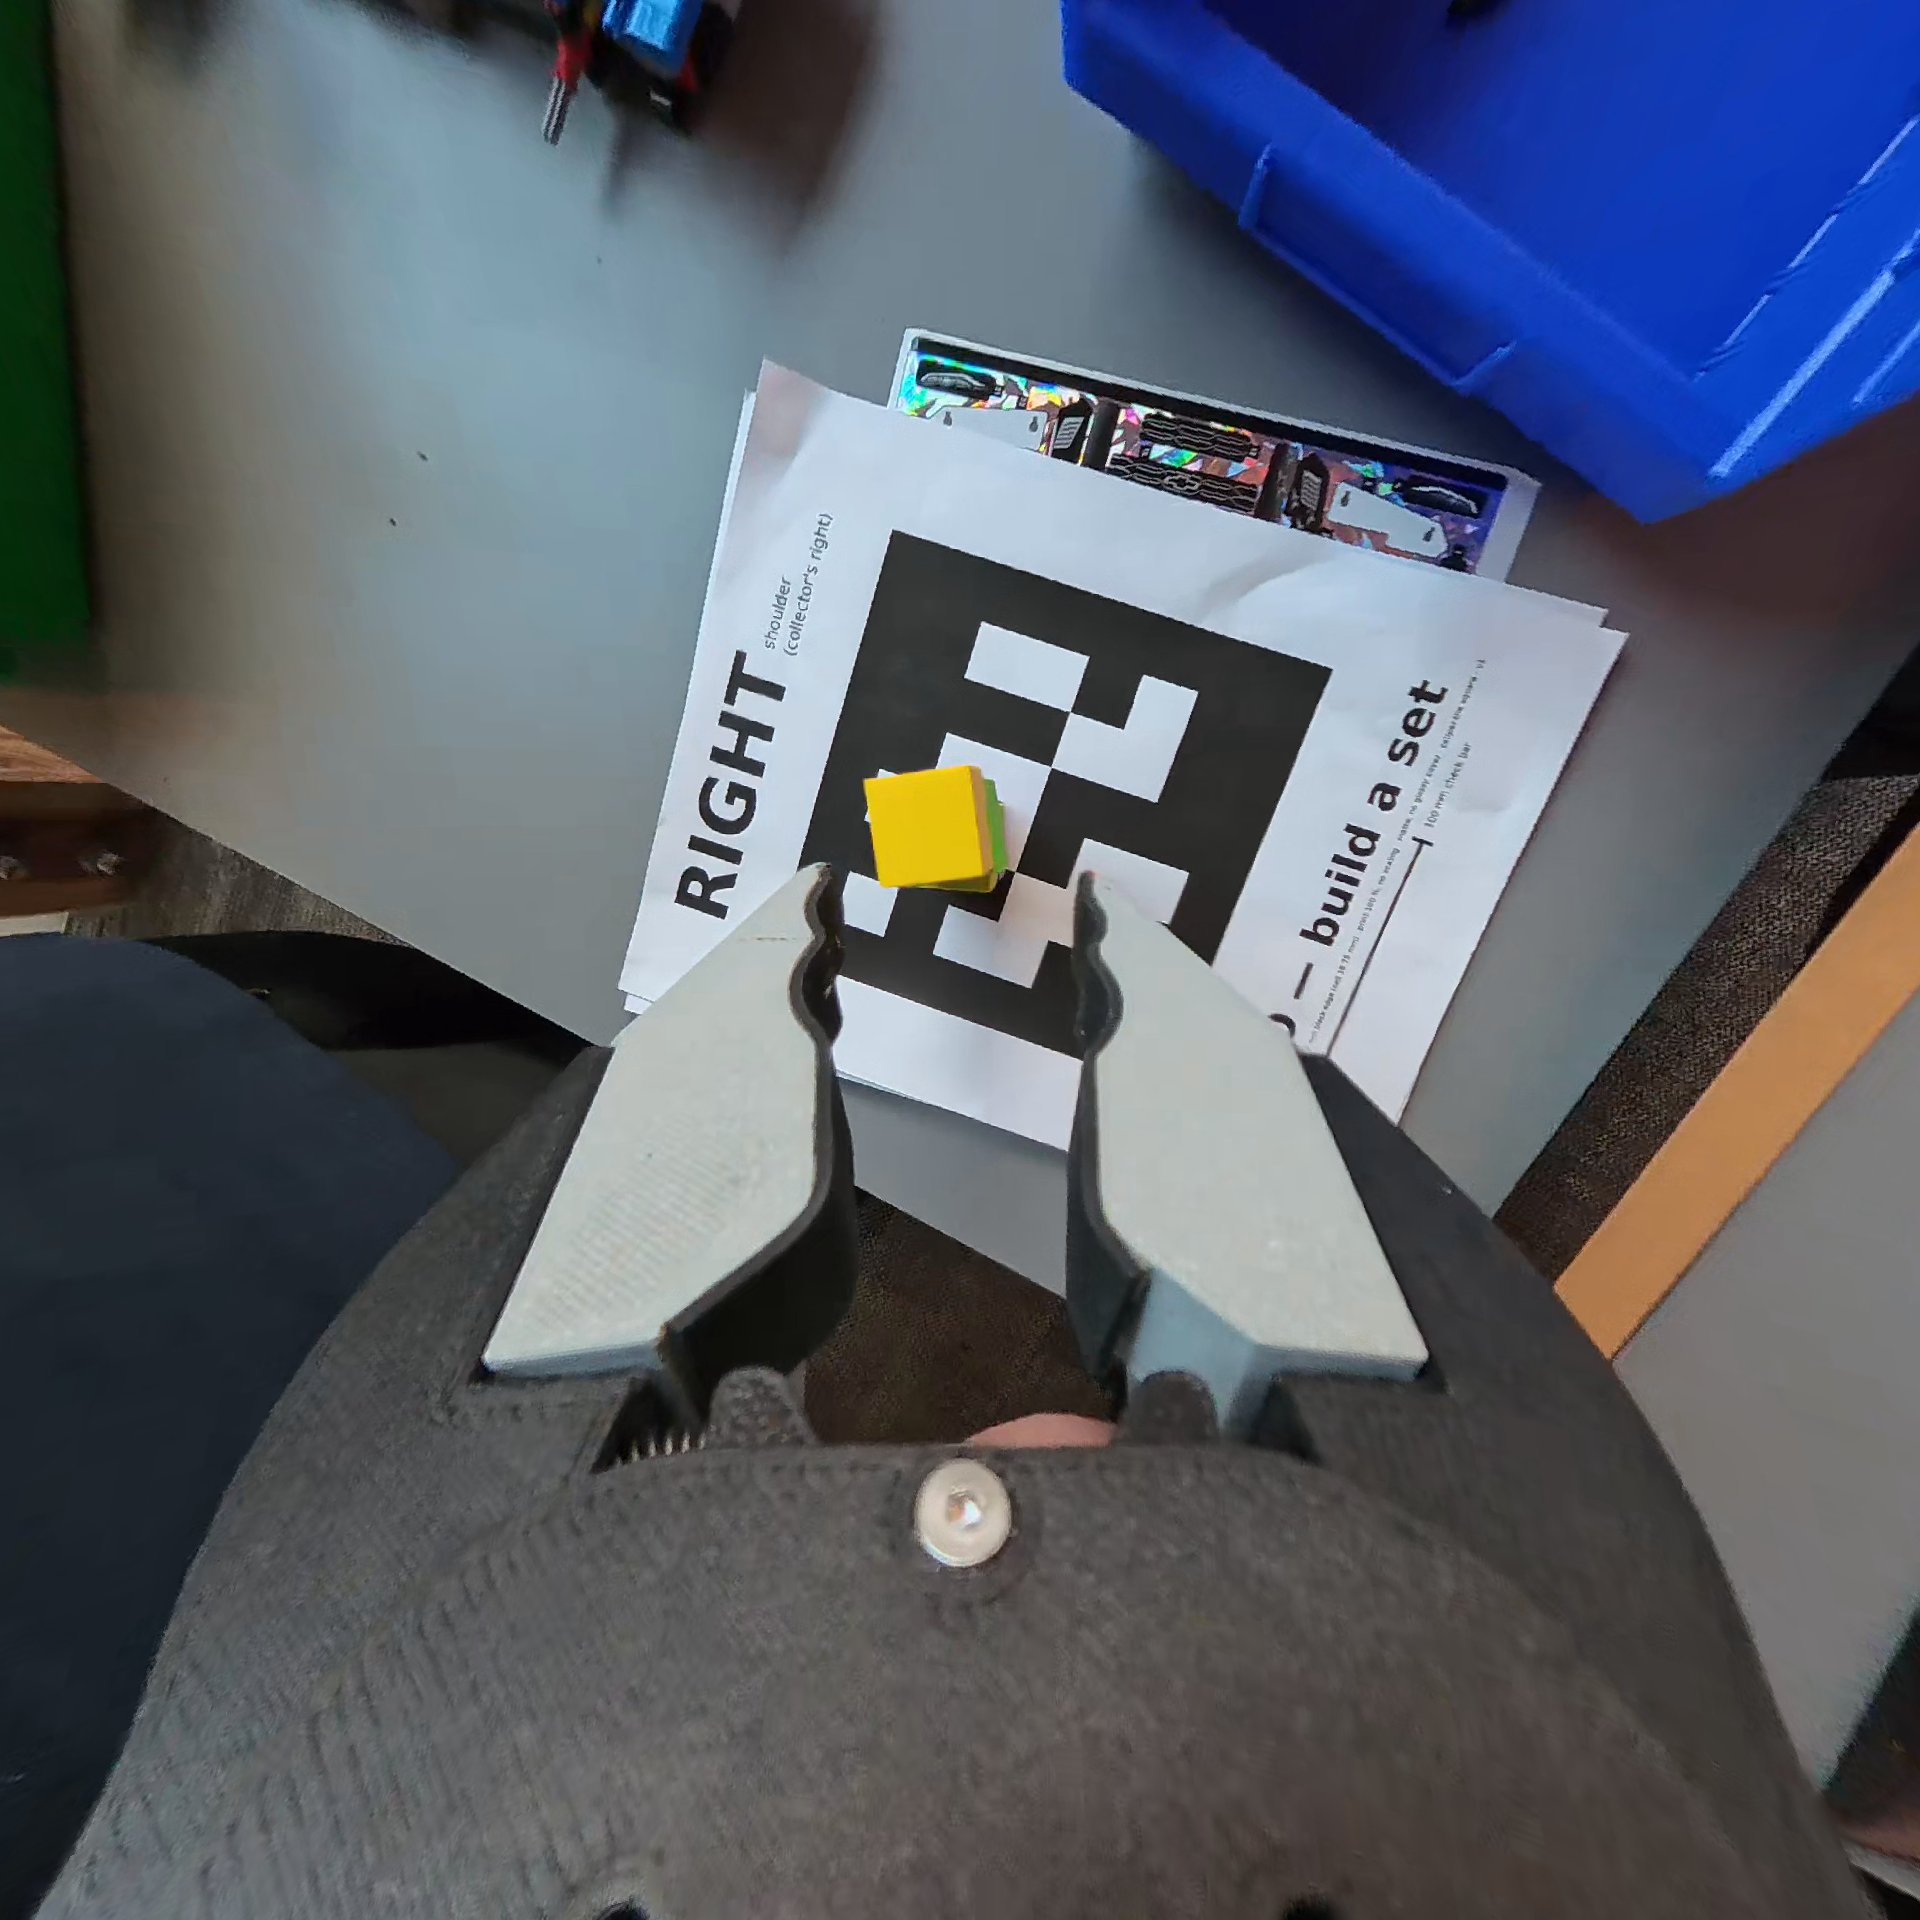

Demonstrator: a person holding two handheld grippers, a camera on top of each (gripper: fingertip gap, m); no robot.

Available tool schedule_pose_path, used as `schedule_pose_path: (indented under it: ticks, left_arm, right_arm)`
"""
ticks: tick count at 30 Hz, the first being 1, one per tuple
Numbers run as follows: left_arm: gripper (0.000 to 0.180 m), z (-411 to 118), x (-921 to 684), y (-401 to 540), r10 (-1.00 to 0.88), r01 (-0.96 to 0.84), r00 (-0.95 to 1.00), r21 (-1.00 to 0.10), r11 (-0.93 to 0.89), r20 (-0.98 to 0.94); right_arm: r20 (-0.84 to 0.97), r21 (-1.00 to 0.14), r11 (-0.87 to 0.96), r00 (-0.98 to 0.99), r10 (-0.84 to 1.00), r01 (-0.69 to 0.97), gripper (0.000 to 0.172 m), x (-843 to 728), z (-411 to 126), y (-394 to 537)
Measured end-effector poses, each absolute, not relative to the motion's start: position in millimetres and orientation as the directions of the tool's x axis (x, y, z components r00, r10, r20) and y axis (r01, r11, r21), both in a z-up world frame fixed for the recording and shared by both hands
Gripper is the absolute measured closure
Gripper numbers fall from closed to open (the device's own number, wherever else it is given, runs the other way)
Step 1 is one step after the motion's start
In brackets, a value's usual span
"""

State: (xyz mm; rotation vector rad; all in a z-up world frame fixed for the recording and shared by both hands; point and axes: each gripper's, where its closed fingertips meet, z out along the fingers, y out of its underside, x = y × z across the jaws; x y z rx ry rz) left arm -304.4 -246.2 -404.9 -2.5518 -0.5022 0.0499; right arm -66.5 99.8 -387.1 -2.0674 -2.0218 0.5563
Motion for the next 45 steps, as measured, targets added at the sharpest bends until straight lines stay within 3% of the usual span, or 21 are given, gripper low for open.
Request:
schedule_pose_path:
  ticks: [5,19,21,23,29,32,36,42,45]
  left_arm:
    - [0.130,-434,-339,-248,0.286,0.242,0.957,-0.423,-0.873,-0.042]
    - [0.127,-487,-364,-227,0.138,0.113,0.987,-0.270,-0.956,-0.078]
    - [0.132,-490,-368,-225,0.132,0.103,0.986,-0.263,-0.959,-0.097]
    - [0.154,-492,-367,-228,0.125,0.102,0.988,-0.231,-0.968,-0.087]
    - [0.152,-486,-343,-226,0.055,0.047,0.998,-0.291,-0.956,-0.022]
    - [0.141,-495,-341,-234,0.019,0.005,0.998,-0.223,-0.975,-0.057]
    - [0.154,-508,-339,-244,0.066,0.057,0.996,-0.154,-0.986,-0.055]
    - [0.153,-474,-349,-259,0.163,0.118,0.974,-0.263,-0.958,-0.156]
    - [0.154,-411,-342,-248,0.195,0.071,0.954,-0.461,-0.885,-0.227]
  right_arm:
    - [-0.121,-0.399,-0.075,0.029,0.992,0.914,0.130,-57,-377,103]
    - [-0.117,-0.412,-0.189,0.154,0.981,0.891,0.132,-10,-355,95]
    - [-0.120,-0.411,-0.203,0.168,0.978,0.889,0.132,-5,-354,93]
    - [-0.120,-0.408,-0.208,0.173,0.978,0.889,0.132,-1,-354,92]
    - [-0.120,-0.419,-0.213,0.179,0.977,0.883,0.134,-1,-349,94]
    - [-0.132,-0.415,-0.221,0.181,0.975,0.883,0.135,-2,-351,95]
    - [-0.132,-0.417,-0.209,0.168,0.977,0.885,0.135,-4,-350,95]
    - [-0.184,-0.472,-0.224,0.153,0.971,0.853,0.135,-17,-331,91]
    - [-0.338,-0.518,-0.299,0.129,0.932,0.802,0.136,-37,-311,68]
